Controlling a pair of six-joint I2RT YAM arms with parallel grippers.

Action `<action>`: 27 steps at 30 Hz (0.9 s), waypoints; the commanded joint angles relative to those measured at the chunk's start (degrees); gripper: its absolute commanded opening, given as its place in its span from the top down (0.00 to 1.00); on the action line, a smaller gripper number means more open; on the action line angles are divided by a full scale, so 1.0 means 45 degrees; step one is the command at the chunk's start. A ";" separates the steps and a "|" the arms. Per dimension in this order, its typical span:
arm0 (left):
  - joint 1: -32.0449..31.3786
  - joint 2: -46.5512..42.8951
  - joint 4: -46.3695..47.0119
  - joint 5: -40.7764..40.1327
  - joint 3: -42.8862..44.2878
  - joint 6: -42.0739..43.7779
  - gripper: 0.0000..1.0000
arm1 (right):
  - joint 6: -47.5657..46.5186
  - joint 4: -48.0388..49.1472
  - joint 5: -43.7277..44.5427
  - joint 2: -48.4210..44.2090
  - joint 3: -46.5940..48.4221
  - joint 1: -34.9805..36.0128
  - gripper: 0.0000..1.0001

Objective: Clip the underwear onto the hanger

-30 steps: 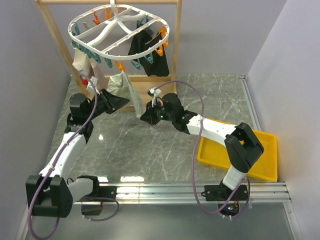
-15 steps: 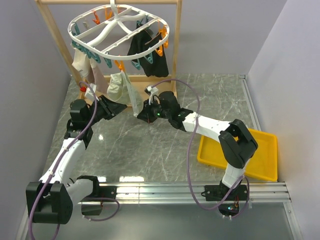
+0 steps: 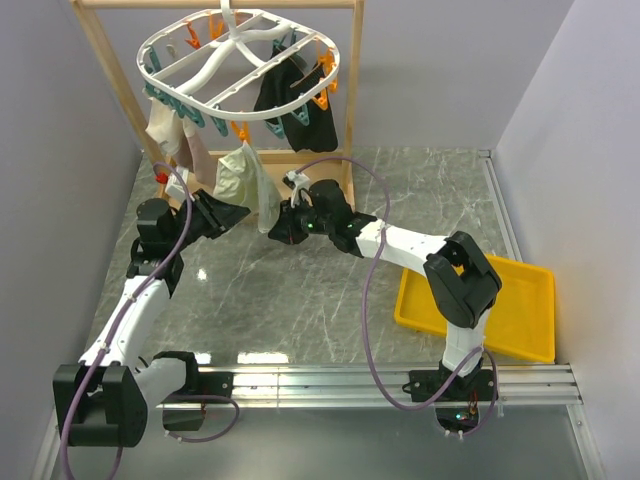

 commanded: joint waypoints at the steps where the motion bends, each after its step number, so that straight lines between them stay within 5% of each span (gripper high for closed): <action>1: 0.0157 0.0077 0.0323 -0.0014 0.0161 0.0401 0.68 | 0.0015 0.0059 -0.0300 -0.0311 0.0421 -0.0010 0.80; 6: 0.0235 0.0214 0.0381 0.0103 0.0337 0.0479 0.67 | -0.0141 0.0079 -0.0398 -0.0662 0.0246 -0.0010 0.66; 14: 0.0274 0.0117 0.0615 0.0493 0.0376 0.0441 0.66 | -0.0493 0.0176 -0.0378 -0.1600 -0.0398 -0.0030 0.64; 27: 0.0665 -0.0918 0.0734 0.1724 0.0181 0.0575 0.43 | -0.1235 0.0371 -0.0691 -0.4546 -0.1940 -0.0263 0.53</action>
